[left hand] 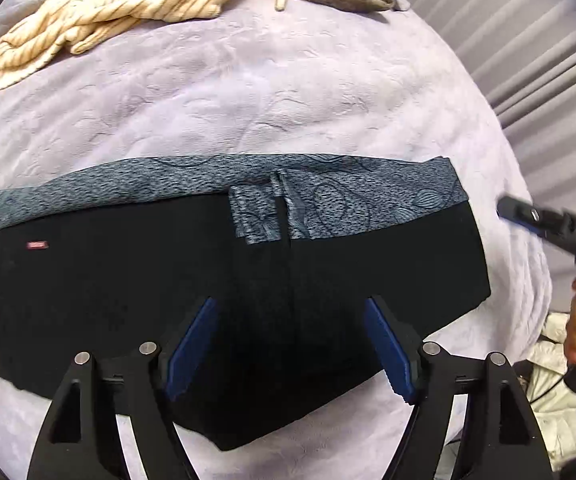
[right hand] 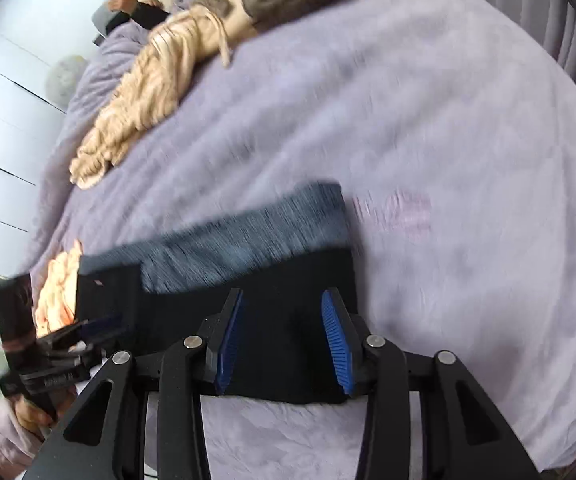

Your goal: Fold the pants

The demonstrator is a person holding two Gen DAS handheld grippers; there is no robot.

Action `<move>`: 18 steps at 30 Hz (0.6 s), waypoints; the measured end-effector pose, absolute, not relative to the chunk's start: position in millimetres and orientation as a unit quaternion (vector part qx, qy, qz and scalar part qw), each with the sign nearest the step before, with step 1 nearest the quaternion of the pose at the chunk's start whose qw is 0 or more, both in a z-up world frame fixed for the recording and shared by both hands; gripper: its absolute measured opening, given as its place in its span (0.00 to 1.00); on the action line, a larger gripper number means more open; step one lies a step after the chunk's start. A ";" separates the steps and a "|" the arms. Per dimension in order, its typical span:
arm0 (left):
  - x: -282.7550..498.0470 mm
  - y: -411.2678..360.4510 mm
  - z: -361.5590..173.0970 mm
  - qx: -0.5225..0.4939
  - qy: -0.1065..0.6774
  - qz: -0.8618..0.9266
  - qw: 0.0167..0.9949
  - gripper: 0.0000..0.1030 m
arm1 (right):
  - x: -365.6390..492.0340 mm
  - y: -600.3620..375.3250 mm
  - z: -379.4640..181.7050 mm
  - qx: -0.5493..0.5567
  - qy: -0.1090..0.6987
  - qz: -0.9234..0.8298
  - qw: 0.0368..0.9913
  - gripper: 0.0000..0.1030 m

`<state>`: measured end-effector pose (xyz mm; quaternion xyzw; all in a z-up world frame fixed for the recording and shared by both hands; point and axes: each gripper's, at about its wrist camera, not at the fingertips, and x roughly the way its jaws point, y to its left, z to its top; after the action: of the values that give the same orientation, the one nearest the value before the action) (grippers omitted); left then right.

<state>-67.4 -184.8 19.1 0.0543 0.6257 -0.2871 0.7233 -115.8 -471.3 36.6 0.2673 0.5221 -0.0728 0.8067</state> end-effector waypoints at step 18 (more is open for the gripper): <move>-100.4 -53.0 0.6 0.002 0.671 -0.019 0.741 0.75 | -32.8 -282.4 -37.0 0.073 0.650 0.084 0.752 0.34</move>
<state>-100.4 -53.0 0.6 0.0017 0.6709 -0.0194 0.7413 -32.8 -282.4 -37.0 0.0731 0.6498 0.0835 0.7520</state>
